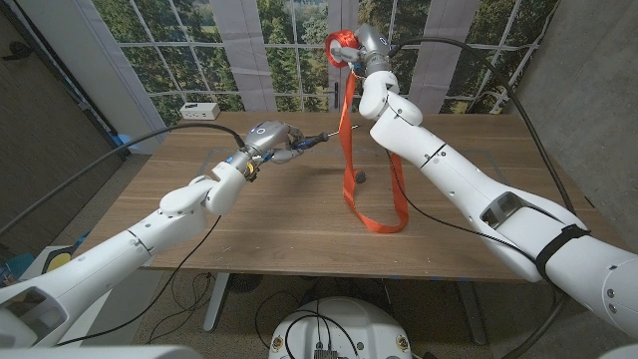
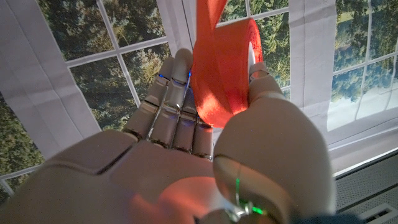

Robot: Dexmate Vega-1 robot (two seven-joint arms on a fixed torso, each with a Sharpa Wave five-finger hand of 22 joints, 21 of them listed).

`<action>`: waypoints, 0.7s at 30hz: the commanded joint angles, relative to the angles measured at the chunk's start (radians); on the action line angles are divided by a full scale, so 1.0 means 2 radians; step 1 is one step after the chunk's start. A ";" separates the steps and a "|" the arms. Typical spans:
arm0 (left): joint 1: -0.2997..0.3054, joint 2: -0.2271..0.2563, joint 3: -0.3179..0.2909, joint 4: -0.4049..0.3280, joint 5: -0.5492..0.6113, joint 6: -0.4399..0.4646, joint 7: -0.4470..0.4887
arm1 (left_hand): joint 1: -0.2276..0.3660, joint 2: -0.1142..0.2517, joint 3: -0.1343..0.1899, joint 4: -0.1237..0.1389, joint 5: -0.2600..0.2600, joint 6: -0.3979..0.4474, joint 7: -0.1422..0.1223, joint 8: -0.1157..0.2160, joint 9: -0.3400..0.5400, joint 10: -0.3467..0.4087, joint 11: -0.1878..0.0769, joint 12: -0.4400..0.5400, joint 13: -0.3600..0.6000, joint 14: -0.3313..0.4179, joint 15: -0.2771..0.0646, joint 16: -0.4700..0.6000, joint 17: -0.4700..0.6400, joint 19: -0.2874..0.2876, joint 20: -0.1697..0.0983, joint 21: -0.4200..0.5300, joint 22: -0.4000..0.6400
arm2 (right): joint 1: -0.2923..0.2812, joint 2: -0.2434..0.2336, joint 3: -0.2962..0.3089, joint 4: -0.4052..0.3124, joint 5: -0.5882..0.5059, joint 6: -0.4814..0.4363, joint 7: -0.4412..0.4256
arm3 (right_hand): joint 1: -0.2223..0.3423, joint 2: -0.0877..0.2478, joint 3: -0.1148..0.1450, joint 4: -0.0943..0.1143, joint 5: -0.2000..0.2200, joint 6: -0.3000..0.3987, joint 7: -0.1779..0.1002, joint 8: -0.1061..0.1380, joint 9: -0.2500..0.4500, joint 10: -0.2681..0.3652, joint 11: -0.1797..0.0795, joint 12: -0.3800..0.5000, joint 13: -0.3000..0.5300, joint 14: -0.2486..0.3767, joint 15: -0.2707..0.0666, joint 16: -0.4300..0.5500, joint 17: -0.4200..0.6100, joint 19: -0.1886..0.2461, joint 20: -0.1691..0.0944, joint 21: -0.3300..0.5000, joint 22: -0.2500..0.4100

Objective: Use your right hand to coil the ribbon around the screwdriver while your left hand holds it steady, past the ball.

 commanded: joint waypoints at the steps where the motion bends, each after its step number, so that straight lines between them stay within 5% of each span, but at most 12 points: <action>1: 0.020 0.007 -0.017 -0.008 -0.021 -0.010 0.017 | 0.042 0.045 0.030 -0.011 0.012 0.074 -0.047 0.034 0.031 0.088 -0.083 0.003 0.089 0.016 -0.028 -0.002 0.002 -0.002 0.001 0.003 0.000 | 0.014 -0.003 -0.001 0.020 0.042 -0.052 -0.019 | 0.060 0.059 0.002 -0.001 0.003 0.084 -0.025 0.096 0.063 0.042 -0.032 0.040 0.049 0.014 -0.061 0.003 -0.001 -0.001 0.000 0.006 0.000; 10: 0.036 0.006 -0.038 -0.009 -0.067 -0.038 0.024 | 0.042 0.045 0.031 -0.011 0.012 0.074 -0.045 0.033 0.032 0.088 -0.082 0.002 0.091 0.017 -0.028 -0.003 0.003 -0.002 0.001 0.003 0.000 | 0.017 -0.012 -0.006 0.022 0.062 -0.073 -0.023 | 0.061 0.059 0.002 -0.001 0.003 0.083 -0.025 0.095 0.063 0.044 -0.031 0.040 0.048 0.014 -0.060 0.006 -0.002 -0.001 0.001 0.009 -0.001; 21: 0.036 0.007 -0.025 -0.035 -0.005 0.025 0.008 | 0.041 0.045 0.032 -0.011 0.012 0.072 -0.043 0.032 0.033 0.088 -0.081 0.001 0.092 0.017 -0.028 -0.005 0.004 -0.005 0.001 0.004 0.000 | -0.014 -0.042 0.009 -0.051 0.070 -0.054 -0.049 | 0.062 0.059 0.001 -0.002 0.003 0.084 -0.024 0.095 0.062 0.043 -0.031 0.041 0.049 0.014 -0.059 0.008 -0.005 -0.003 0.000 0.013 -0.001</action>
